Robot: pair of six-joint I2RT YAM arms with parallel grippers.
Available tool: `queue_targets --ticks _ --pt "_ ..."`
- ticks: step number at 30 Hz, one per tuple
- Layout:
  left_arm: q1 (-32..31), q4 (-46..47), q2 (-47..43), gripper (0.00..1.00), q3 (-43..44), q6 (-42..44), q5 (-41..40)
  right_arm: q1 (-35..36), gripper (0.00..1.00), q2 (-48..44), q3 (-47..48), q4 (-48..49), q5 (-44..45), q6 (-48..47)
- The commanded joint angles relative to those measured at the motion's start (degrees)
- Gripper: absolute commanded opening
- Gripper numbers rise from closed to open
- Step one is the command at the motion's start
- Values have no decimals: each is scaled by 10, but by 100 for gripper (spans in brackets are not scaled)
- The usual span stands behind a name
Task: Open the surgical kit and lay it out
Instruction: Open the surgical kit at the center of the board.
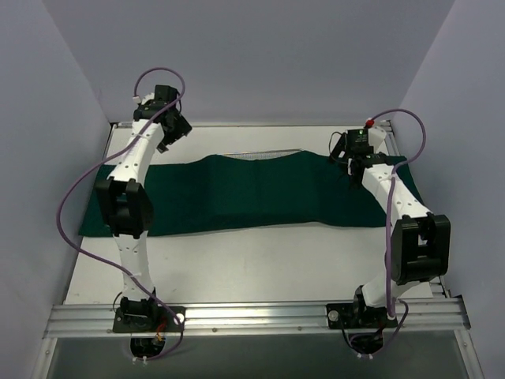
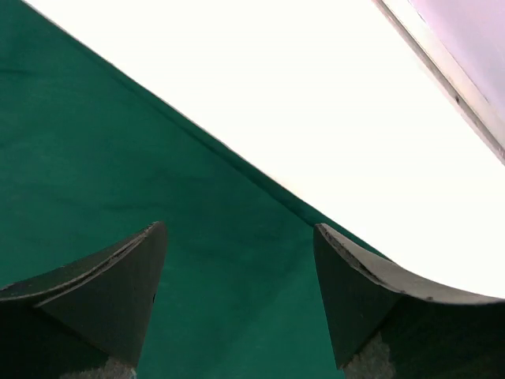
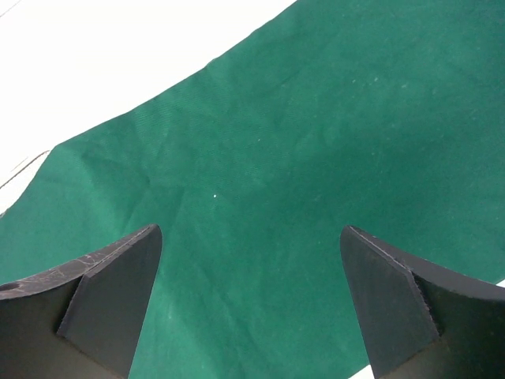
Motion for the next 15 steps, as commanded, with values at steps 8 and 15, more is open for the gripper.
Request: queue_targets --ticks 8,15 --pt "-52 -93 119 84 145 -30 -48 11 91 -38 -28 5 -24 -28" --pt "-67 -76 159 84 159 -18 -47 15 91 -32 -36 16 -47 -42"
